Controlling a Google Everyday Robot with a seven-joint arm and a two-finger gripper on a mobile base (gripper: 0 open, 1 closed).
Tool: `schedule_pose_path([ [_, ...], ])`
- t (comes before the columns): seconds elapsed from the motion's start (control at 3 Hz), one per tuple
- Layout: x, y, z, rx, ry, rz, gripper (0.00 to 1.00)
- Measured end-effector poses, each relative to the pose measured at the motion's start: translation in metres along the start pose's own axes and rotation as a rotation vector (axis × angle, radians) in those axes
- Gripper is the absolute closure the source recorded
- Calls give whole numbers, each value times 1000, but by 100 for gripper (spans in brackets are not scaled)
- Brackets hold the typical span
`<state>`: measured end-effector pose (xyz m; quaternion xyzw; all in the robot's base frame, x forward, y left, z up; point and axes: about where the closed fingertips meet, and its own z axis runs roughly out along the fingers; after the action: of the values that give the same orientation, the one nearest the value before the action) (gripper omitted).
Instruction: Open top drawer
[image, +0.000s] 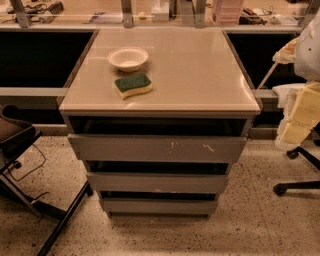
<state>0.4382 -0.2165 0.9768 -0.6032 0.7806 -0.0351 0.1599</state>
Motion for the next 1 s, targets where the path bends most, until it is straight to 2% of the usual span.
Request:
schedule_pose_path([
  [0.33,0,0,0,0,0,0,0],
  [0.67,0,17,29,-50,-35,17,0],
  [1.0,-4,46,99,-159,-95,52,0],
])
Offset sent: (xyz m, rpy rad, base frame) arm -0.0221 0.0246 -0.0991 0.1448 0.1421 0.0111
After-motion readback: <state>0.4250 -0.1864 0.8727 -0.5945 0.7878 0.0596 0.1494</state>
